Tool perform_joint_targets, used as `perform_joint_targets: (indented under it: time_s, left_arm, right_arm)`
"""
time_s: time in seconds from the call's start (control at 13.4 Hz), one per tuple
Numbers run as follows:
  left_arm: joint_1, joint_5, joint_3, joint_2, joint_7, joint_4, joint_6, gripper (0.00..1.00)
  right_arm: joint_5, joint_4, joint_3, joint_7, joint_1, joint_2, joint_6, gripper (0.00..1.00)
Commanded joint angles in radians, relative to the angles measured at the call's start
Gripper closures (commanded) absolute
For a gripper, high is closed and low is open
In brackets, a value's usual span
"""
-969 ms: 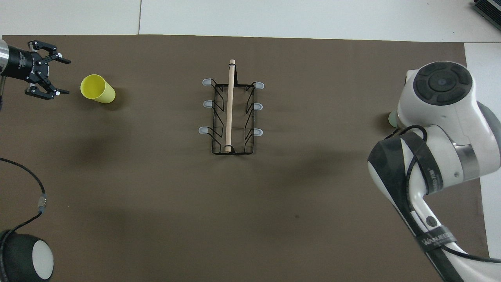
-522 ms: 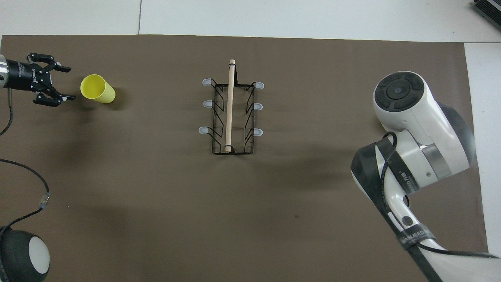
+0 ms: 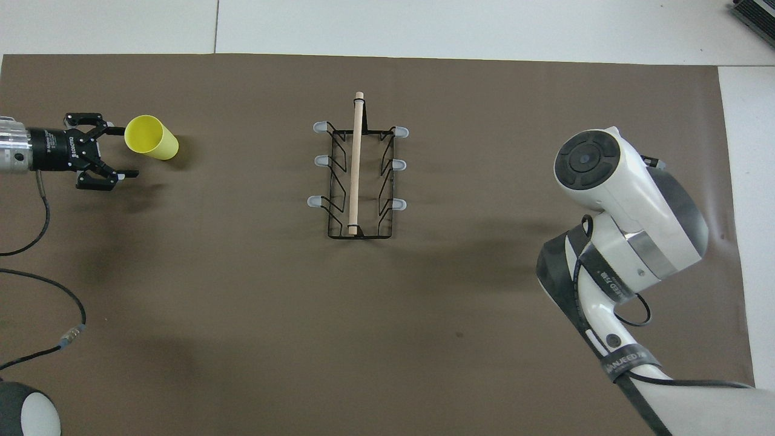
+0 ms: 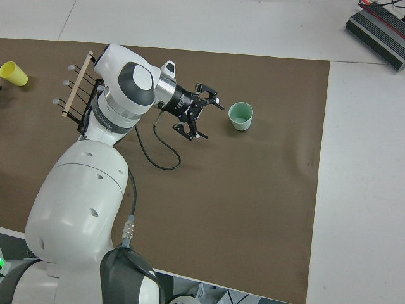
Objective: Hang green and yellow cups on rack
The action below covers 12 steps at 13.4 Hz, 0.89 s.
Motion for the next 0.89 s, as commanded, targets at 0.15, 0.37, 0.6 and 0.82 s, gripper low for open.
perform_joint_targets:
  time_s: [0.15, 0.37, 0.6, 0.82]
  left_arm:
    - [-0.064, -0.181, 0.010, -0.099, 0.046, -0.231, 0.171, 0.00]
    - [-0.080, -0.294, 0.006, -0.093, 0.032, -0.230, 0.249, 0.00]
    - [-0.098, -0.373, -0.002, -0.097, 0.031, -0.256, 0.284, 0.00]
    - [-0.106, -0.399, -0.020, -0.102, 0.037, -0.265, 0.289, 0.00]
  right_arm:
    - [-0.035, -0.009, 0.002, -0.008, -0.004, 0.023, 0.045, 0.00]
    - [-0.037, -0.002, 0.002, 0.009, 0.003, 0.049, 0.091, 0.00]
    - [-0.055, 0.010, 0.002, 0.018, 0.034, 0.086, 0.096, 0.00]
    - [-0.092, 0.013, 0.002, 0.082, 0.051, 0.125, 0.099, 0.00]
